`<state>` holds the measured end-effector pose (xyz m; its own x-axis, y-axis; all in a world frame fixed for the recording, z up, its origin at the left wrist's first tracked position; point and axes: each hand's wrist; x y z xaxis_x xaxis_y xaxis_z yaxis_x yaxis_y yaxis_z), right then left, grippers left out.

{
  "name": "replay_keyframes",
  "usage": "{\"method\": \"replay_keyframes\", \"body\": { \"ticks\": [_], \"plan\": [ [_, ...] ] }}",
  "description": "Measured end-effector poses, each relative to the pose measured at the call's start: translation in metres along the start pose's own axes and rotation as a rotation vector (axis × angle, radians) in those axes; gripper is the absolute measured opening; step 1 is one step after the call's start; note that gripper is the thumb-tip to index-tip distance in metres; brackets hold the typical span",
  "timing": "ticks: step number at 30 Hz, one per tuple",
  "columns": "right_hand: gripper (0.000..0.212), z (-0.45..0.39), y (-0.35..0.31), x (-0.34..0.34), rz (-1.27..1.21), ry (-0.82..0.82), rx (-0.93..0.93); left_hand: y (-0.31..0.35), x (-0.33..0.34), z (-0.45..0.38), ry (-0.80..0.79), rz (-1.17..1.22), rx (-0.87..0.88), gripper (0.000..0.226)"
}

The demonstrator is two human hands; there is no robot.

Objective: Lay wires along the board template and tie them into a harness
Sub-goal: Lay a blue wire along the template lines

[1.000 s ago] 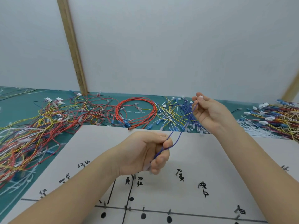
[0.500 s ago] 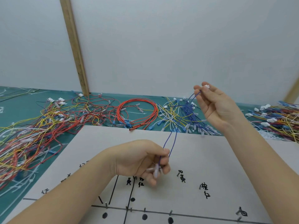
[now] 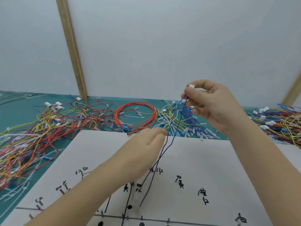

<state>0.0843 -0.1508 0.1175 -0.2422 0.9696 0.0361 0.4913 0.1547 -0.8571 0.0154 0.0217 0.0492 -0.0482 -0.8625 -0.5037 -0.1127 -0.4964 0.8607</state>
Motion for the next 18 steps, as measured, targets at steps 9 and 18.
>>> {"method": "replay_keyframes", "body": {
  "ticks": [9, 18],
  "plan": [
    [0.014, 0.008, 0.022, 0.017, -0.030, -0.131, 0.198, 0.011, 0.012, 0.002, -0.213, 0.698, -0.265, 0.021],
    [0.014, 0.005, 0.033, 0.005, -0.289, -0.169, 0.362, 0.012, 0.010, 0.001, -0.283, 0.924, -0.366, 0.021]
  ]
}}
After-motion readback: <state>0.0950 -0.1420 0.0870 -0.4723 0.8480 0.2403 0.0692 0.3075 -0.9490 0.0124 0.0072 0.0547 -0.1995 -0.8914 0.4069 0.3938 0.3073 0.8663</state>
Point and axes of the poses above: each hand's wrist, its own z-axis away from the middle knuckle, its own x-axis out of the palm, y = z × x, and after that the axes turned 13 degrees about -x, right-handed
